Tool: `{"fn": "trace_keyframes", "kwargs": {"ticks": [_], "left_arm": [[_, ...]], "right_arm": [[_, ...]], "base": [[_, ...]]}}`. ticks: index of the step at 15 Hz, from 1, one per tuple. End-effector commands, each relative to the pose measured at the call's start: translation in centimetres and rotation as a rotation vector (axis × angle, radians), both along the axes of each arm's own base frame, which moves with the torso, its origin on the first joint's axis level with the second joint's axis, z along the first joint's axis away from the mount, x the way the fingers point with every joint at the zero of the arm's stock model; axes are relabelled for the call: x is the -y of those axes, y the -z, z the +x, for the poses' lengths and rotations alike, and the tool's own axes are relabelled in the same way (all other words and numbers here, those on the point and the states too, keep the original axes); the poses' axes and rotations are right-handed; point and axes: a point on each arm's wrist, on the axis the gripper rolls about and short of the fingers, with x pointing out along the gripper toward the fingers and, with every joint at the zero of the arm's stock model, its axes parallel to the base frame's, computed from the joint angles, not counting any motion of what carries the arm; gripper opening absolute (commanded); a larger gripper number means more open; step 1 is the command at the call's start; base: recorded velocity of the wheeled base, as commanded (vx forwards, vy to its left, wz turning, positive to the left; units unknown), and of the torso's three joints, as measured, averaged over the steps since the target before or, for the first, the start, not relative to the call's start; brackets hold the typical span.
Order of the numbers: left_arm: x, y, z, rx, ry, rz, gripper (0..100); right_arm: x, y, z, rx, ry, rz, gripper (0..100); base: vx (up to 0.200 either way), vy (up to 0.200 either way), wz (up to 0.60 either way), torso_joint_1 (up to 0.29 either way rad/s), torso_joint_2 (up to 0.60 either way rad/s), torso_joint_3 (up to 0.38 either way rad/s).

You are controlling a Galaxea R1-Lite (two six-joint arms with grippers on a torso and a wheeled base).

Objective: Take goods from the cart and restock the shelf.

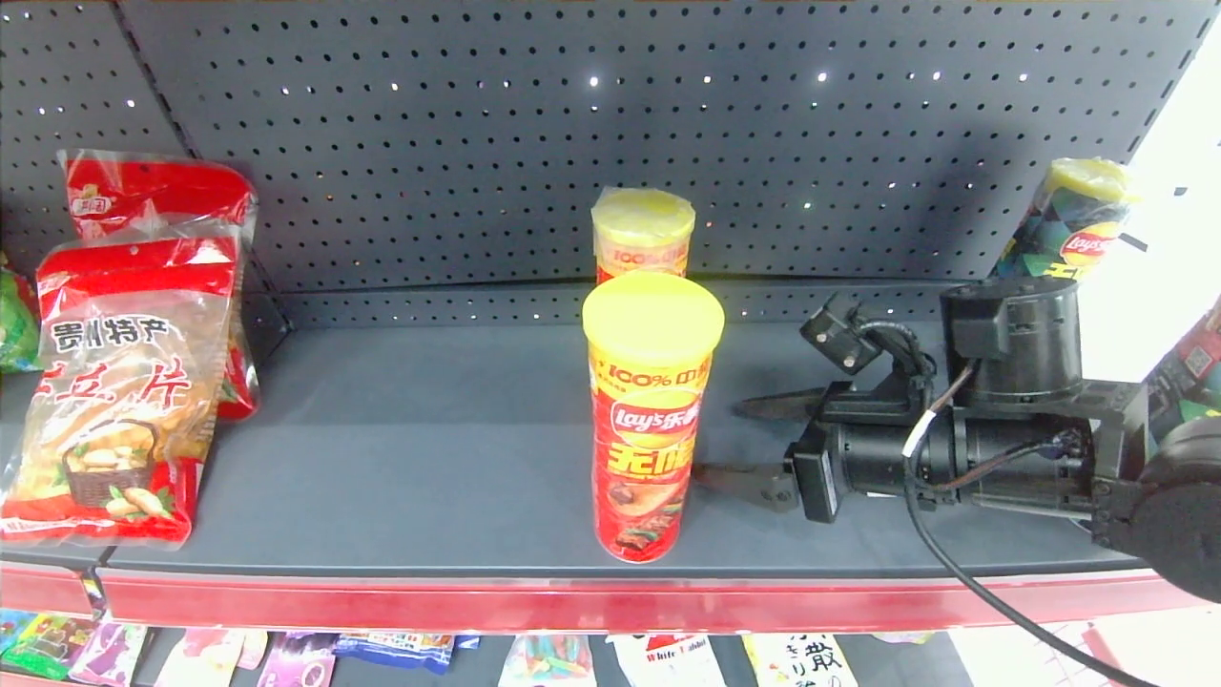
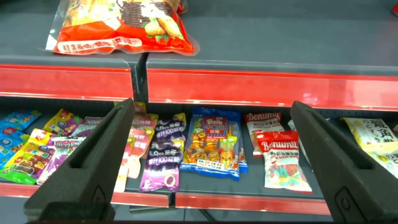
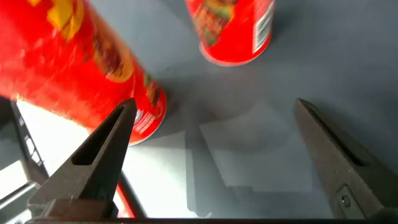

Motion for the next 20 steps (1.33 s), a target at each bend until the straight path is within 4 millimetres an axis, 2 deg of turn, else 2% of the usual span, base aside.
{"fn": "trace_keyframes", "kwargs": {"ticks": [1,20], "left_arm": [[0.0,0.0,0.0,0.000,-0.001,-0.001,100],[0.0,0.0,0.0,0.000,-0.001,-0.001,100]], "right_arm": [[-0.1,-0.3,-0.4,0.006,-0.011,0.005,100],[-0.9,-0.2,-2.1,-0.018,-0.071,-0.009,100]], "base": [[0.000,0.000,0.00,0.000,0.00,0.000],[0.000,0.000,0.00,0.000,0.00,0.000]]}}
